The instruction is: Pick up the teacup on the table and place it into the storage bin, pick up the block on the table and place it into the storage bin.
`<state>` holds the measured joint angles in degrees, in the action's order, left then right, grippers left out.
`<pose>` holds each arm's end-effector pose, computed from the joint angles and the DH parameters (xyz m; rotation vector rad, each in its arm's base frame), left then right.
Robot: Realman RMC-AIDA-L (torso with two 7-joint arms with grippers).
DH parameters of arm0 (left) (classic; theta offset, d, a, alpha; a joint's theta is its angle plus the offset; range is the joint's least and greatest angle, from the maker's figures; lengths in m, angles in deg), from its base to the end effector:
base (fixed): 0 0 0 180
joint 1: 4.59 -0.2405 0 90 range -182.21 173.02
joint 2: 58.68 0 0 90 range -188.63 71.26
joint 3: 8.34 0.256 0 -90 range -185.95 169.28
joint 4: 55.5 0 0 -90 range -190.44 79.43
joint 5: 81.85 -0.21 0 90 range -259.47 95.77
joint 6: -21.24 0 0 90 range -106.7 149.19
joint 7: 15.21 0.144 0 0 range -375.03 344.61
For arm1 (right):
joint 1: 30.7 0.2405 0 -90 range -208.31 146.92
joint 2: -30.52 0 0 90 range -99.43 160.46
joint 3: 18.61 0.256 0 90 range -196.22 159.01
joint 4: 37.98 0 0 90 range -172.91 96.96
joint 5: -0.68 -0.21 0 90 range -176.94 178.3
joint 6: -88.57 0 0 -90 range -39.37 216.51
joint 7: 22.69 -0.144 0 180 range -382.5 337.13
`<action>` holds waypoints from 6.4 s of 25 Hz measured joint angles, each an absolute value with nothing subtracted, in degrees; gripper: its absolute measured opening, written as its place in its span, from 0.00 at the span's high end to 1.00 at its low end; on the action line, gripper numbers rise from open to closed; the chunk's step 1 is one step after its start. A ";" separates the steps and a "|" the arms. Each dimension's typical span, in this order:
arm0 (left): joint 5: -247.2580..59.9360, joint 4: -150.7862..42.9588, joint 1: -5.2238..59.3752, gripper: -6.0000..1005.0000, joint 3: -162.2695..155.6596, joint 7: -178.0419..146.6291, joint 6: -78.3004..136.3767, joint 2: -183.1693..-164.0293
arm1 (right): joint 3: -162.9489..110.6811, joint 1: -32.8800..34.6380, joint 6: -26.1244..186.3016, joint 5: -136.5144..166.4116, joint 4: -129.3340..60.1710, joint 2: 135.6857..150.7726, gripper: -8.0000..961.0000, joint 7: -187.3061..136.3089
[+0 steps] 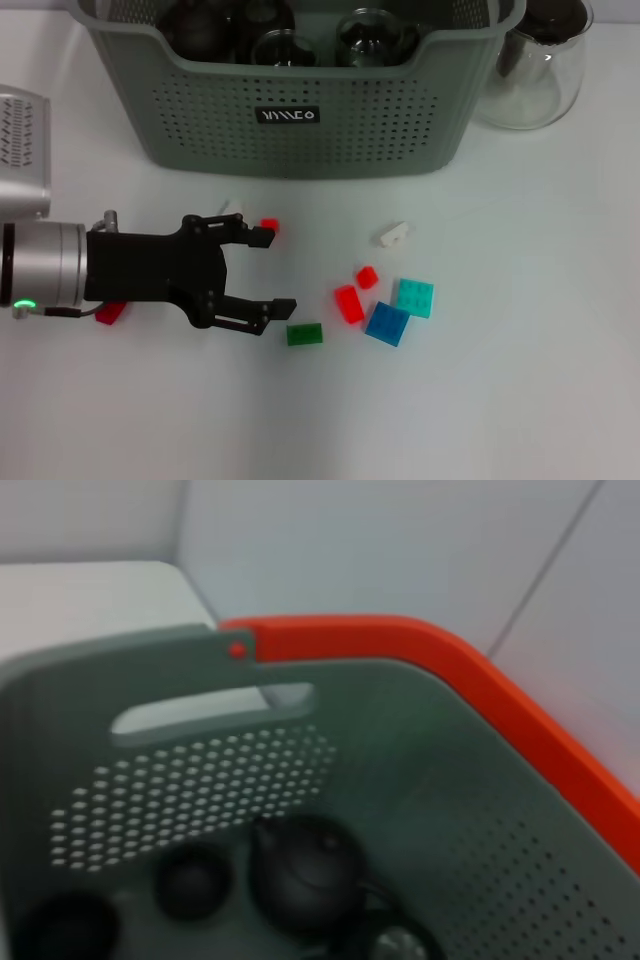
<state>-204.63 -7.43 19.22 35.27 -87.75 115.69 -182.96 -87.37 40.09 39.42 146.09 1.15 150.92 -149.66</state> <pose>-0.2686 0.2864 -0.0225 -2.9020 -0.4109 -0.5239 0.0246 0.4853 -0.0485 -2.5291 0.2201 -0.0706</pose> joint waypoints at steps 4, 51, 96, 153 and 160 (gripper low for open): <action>-204.60 -7.43 19.30 0.08 35.25 -87.64 114.94 -182.96 | -88.76 40.68 44.60 145.17 -2.83 151.05 0.39 -149.65; -205.07 -8.14 19.24 0.09 35.40 -87.11 115.04 -182.97 | -75.26 15.55 -17.14 139.45 25.53 149.07 0.13 -139.71; -205.07 -9.01 19.14 0.08 35.25 -85.70 113.87 -182.96 | -102.47 23.00 26.96 135.24 -3.79 151.43 0.20 -149.78; -204.69 -9.71 19.43 0.08 34.12 -85.94 114.42 -182.96 | -80.22 31.16 10.11 128.48 19.98 147.92 0.52 -150.31; -204.63 -9.71 19.98 0.08 34.14 -86.02 114.24 -182.88 | -83.97 37.82 29.11 139.03 5.99 150.13 0.52 -149.34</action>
